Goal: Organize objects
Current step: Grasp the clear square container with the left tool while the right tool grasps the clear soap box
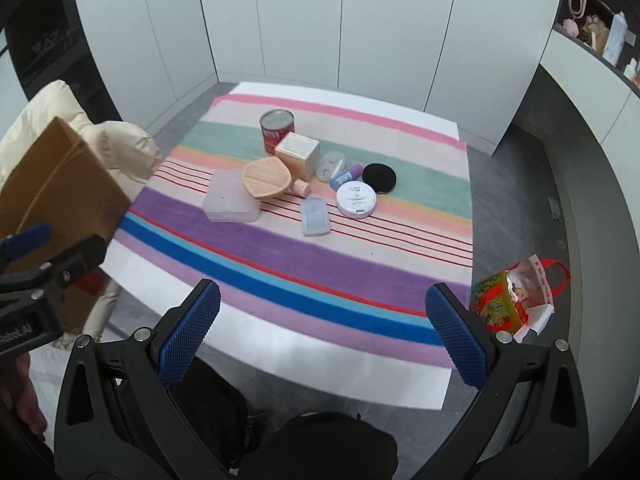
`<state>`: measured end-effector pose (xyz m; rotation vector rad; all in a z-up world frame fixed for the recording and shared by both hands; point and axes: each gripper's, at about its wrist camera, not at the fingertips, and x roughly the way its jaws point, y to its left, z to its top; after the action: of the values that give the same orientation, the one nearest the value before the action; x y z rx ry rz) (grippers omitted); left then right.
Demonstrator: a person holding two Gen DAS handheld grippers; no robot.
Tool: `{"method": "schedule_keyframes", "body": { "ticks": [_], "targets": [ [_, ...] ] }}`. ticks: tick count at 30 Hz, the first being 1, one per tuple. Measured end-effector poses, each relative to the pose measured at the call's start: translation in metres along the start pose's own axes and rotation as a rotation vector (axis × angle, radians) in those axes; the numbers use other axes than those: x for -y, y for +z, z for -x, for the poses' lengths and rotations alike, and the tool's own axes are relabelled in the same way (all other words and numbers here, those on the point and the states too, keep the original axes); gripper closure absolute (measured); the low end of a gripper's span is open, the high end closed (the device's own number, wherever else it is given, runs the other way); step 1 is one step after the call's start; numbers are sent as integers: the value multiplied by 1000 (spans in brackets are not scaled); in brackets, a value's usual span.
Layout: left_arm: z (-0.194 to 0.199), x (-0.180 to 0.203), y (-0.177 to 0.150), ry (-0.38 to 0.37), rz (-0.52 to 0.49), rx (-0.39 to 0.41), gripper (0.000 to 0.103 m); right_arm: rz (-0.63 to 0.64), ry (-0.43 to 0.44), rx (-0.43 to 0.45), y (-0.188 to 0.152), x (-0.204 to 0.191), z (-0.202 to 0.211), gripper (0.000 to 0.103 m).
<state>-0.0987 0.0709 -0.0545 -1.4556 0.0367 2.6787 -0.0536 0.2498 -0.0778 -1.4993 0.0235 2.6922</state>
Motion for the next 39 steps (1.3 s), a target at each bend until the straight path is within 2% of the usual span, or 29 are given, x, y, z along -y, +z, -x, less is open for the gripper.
{"method": "schedule_keyframes", "body": {
  "ticks": [6, 19, 32, 35, 37, 39],
  "targets": [
    [-45, 10, 18, -13, -29, -18, 4, 7, -21, -14, 16, 5, -35, 0],
    [-162, 24, 31, -53, -52, -147, 0, 10, -21, -80, 34, 22, -127, 0],
    [-226, 30, 39, -72, -43, -187, 1, 33, -4, -147, 28, 19, -186, 0],
    [-230, 28, 41, -75, -44, -184, 7, 33, 5, -146, 30, 14, -195, 1],
    [-232, 25, 41, -81, -49, -192, 20, 31, 19, -149, 33, 11, -201, 4],
    [-230, 22, 40, -64, -62, -181, 21, 31, 26, -155, 36, 10, -208, 8]
  ]
}}
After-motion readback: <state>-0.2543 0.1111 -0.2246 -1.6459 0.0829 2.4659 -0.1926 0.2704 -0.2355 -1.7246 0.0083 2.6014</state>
